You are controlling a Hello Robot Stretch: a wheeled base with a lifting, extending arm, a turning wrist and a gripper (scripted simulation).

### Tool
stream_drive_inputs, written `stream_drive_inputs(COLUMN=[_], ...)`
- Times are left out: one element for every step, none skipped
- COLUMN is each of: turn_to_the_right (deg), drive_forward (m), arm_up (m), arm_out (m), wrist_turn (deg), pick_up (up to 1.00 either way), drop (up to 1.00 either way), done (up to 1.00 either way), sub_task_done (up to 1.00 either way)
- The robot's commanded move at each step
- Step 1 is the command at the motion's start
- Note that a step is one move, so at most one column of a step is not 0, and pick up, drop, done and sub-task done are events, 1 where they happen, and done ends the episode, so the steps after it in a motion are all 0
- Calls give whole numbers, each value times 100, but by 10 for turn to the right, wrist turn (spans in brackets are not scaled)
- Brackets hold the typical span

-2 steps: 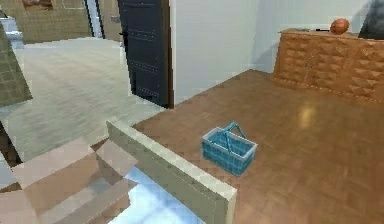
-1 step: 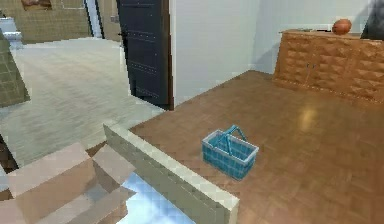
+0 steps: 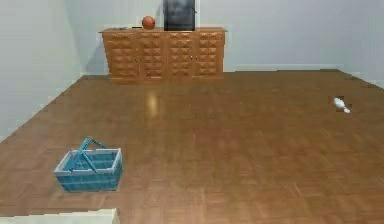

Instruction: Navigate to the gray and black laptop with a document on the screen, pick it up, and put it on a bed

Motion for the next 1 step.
stream_drive_inputs(turn_to_the_right=[450], drive_forward=[0], arm_up=[0], arm_out=[0], wrist_turn=[0], pick_up=[0], drop=[0], done=[0], sub_task_done=[0])
